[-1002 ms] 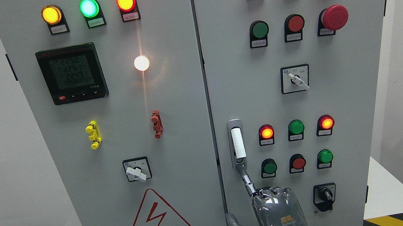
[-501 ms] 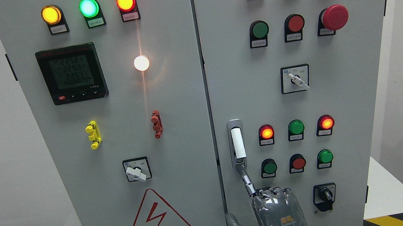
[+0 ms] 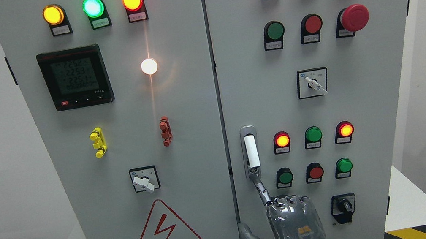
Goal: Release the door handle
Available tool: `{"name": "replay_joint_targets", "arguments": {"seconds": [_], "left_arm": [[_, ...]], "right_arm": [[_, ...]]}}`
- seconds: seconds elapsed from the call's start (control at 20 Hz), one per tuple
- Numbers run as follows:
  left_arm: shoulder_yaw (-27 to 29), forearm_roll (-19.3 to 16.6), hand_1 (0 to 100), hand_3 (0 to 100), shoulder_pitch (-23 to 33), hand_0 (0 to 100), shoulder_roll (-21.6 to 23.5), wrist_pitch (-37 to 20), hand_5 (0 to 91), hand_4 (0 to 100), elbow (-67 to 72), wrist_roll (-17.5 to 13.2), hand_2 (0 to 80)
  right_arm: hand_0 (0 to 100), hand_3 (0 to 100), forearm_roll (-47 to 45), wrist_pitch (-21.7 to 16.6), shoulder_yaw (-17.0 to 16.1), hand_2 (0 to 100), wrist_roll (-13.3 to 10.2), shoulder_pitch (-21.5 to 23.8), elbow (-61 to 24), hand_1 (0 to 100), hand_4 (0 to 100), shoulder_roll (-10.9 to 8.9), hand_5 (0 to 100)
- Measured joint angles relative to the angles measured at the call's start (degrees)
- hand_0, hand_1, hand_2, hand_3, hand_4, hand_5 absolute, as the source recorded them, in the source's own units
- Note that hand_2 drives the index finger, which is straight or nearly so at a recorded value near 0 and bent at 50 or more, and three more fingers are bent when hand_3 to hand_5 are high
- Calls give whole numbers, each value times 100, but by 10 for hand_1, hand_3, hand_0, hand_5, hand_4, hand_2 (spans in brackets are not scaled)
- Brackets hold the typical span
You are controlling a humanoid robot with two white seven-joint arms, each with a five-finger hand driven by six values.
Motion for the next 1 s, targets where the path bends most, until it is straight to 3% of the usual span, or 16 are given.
{"name": "replay_joint_targets", "arguments": {"seconds": [0.6,1.0], "left_arm": [[0,0,556,0,0,120,0,0,0,0,0,0,0],[0,0,556,0,0,120,0,0,0,0,0,0,0]], "right_arm": [[308,1000,-5,0,7,321,-42,73,-223,277,1000,-1,1000],[391,1000,-24,-45,5,451,-72,220,-435,309,1000,-15,1000]]}}
